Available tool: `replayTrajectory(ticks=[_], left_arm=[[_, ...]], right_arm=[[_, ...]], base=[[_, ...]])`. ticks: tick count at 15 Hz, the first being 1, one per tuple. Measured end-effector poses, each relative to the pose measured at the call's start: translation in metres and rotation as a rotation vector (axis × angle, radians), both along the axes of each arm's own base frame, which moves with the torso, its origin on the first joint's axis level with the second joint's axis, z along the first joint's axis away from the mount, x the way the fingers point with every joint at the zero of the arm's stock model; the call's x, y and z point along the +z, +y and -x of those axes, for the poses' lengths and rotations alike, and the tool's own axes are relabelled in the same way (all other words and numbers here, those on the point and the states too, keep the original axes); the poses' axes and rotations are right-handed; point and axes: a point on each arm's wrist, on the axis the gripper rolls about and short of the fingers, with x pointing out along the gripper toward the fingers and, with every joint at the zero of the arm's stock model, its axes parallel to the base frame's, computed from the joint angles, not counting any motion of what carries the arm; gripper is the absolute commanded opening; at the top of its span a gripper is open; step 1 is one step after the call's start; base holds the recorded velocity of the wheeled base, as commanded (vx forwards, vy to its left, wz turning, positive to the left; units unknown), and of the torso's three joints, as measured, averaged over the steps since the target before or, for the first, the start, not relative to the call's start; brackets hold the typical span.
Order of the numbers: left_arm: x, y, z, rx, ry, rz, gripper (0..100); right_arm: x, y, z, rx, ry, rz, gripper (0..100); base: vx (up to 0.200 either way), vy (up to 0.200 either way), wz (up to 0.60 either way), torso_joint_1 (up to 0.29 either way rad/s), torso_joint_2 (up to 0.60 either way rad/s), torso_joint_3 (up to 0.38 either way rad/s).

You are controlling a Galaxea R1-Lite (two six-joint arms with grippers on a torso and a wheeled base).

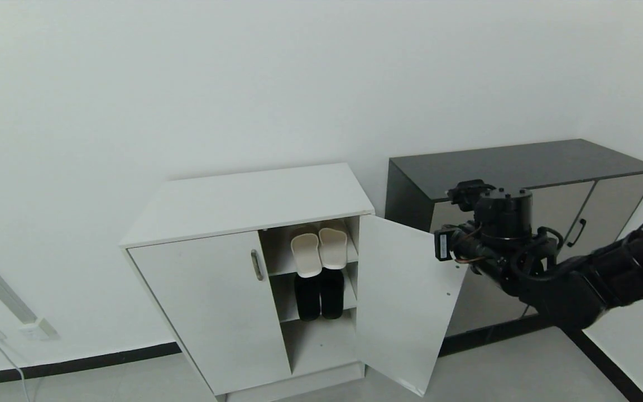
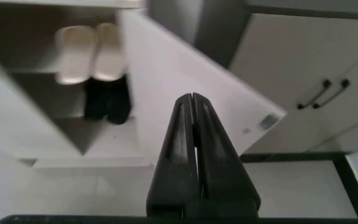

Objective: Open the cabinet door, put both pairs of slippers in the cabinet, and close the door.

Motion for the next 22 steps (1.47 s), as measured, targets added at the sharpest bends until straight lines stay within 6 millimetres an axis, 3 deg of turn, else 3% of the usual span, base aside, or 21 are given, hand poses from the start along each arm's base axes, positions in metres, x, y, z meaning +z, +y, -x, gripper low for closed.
replayTrajectory(ticks=[3,8,15,22], left_arm=[[0.000,0.000,0.000,0.001,0.000,0.000,0],[0.000,0.000,0.000,0.000,0.000,-0.001,0],[0.000,0.000,0.000,-0.001,0.000,-0.001,0],[0.000,0.000,0.000,0.000,0.000,-0.001,0]], right_arm=[[-0.008,-0.025,-0.044,-0.060,0.040,-0.003,0],[-0.032,-0.045,-0.085,-0.121,0.086,-0.014,0],[-0.048,-0.040,-0.091,-0.111,0.159,-0.004,0],[-0.038,-0.034,-0.077,-0.064,0.208,0.004,0]], base=[[0.000,0.000,0.00,0.000,0.00,0.000],[0.000,0.000,0.00,0.000,0.00,0.000],[0.000,0.000,0.00,0.000,0.00,0.000],[0.000,0.000,0.00,0.000,0.00,0.000]])
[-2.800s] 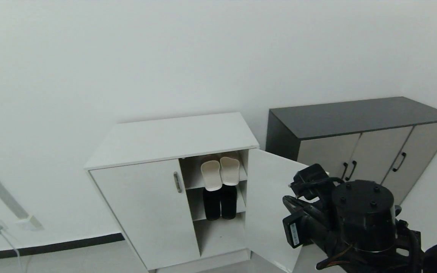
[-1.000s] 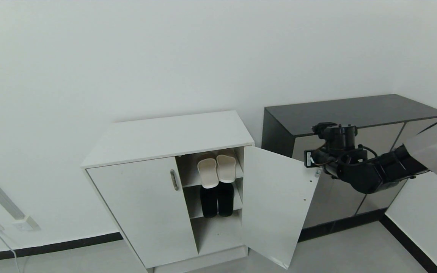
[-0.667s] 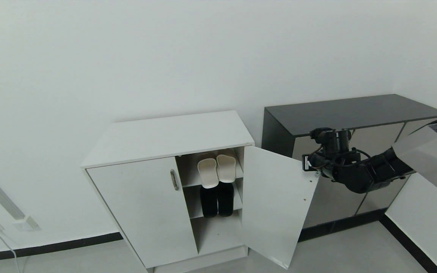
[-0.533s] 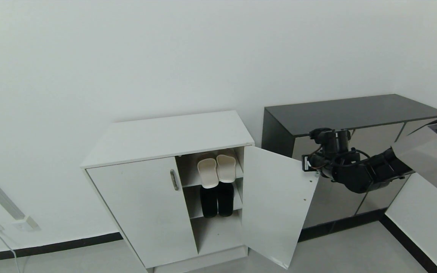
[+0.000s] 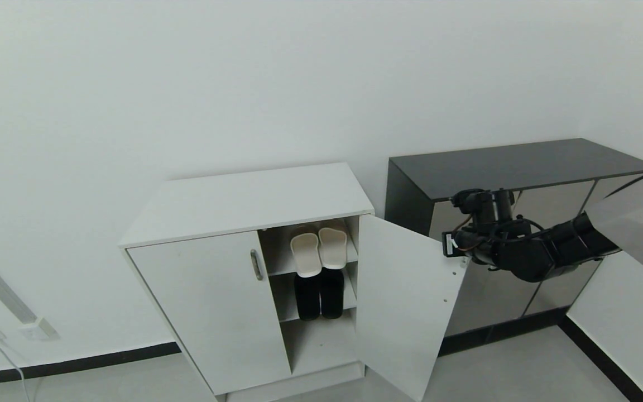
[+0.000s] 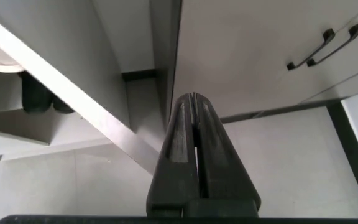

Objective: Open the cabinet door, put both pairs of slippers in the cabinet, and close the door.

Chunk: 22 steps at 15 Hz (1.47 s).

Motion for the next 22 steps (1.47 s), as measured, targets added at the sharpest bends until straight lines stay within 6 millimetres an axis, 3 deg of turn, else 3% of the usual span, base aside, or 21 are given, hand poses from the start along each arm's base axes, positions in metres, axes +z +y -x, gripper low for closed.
replayTrajectory(ticks=[10,15,22], left_arm=[[0.000,0.000,0.000,-0.001,0.000,0.000,0],[0.000,0.000,0.000,-0.001,0.000,0.000,0],[0.000,0.000,0.000,-0.002,0.000,0.000,0]], right_arm=[[0.017,0.051,0.072,0.169,0.047,-0.015,0],[0.034,0.087,0.123,0.301,0.043,-0.064,0],[0.051,0.100,0.164,0.413,0.019,-0.072,0]], base=[[0.000,0.000,0.00,0.000,0.00,0.000],[0.000,0.000,0.00,0.000,0.00,0.000],[0.000,0.000,0.00,0.000,0.00,0.000]])
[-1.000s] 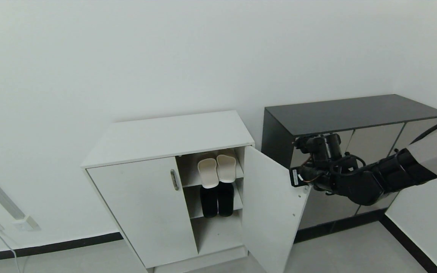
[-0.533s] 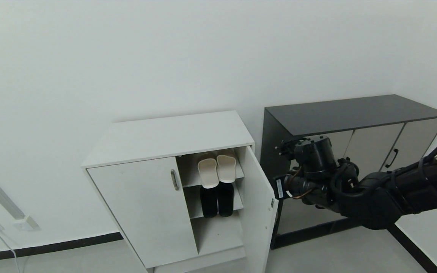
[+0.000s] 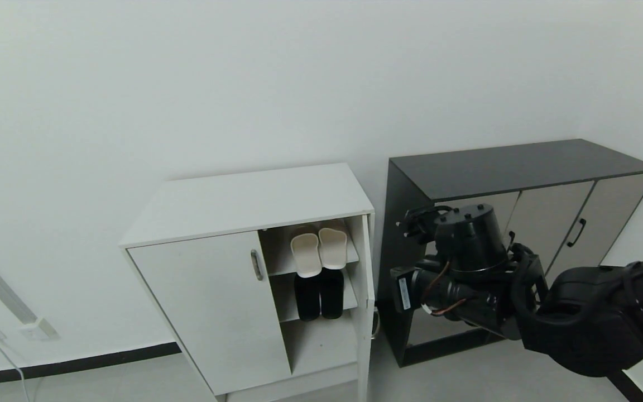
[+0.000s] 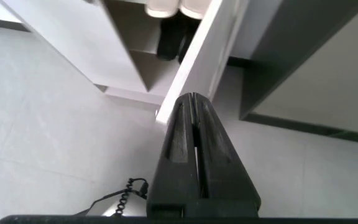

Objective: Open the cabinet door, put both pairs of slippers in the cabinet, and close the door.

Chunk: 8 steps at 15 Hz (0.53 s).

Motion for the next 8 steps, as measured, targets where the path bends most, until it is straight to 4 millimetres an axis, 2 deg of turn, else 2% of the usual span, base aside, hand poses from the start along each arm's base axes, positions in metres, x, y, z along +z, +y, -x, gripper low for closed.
replayTrajectory(ticks=[7,8], left_arm=[[0.000,0.000,0.000,0.001,0.000,0.000,0],[0.000,0.000,0.000,0.001,0.000,0.000,0]], right_arm=[[0.003,-0.008,0.013,0.024,-0.015,0.025,0],[0.004,-0.008,0.014,0.026,-0.020,0.019,0]], base=[[0.000,0.000,0.00,0.000,0.00,0.000],[0.000,0.000,0.60,0.002,0.00,-0.002]])
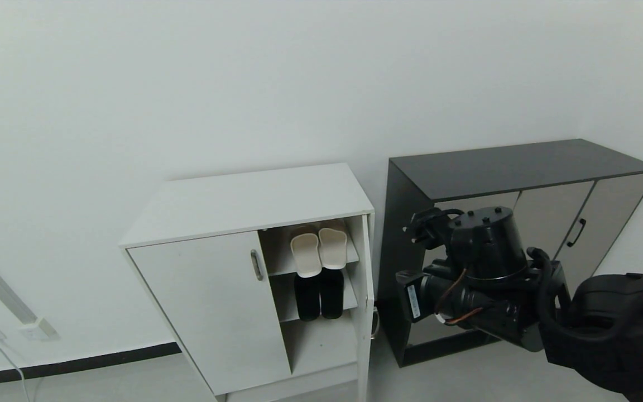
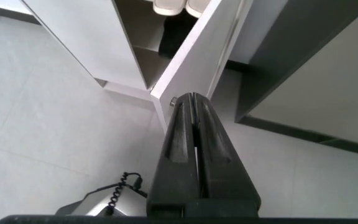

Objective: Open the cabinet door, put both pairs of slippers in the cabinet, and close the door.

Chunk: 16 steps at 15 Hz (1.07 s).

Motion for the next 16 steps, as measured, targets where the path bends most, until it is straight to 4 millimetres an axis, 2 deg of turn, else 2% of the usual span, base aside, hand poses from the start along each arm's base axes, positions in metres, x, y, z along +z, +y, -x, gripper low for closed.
replayTrajectory(ticks=[4,8,13,16], left_arm=[[0.000,0.000,0.000,0.000,0.000,0.000,0],[0.000,0.000,0.000,-0.001,-0.001,0.000,0],[0.000,0.000,0.000,0.000,0.000,0.000,0],[0.000,0.000,0.000,0.000,0.000,0.000,0]], right_arm=[[0.001,-0.001,0.002,0.005,-0.005,-0.006,0],[-0.004,-0.008,-0.002,-0.007,-0.003,0.033,0],[-0.016,-0.033,-0.026,-0.112,0.018,0.078,0],[-0.031,-0.044,-0.038,-0.162,0.044,0.132,0]], base=[[0.000,0.000,0.60,0.000,0.00,0.001],[0.000,0.000,0.00,0.000,0.00,0.000],[0.000,0.000,0.00,0.000,0.00,0.000],[0.000,0.000,0.00,0.000,0.00,0.000]])
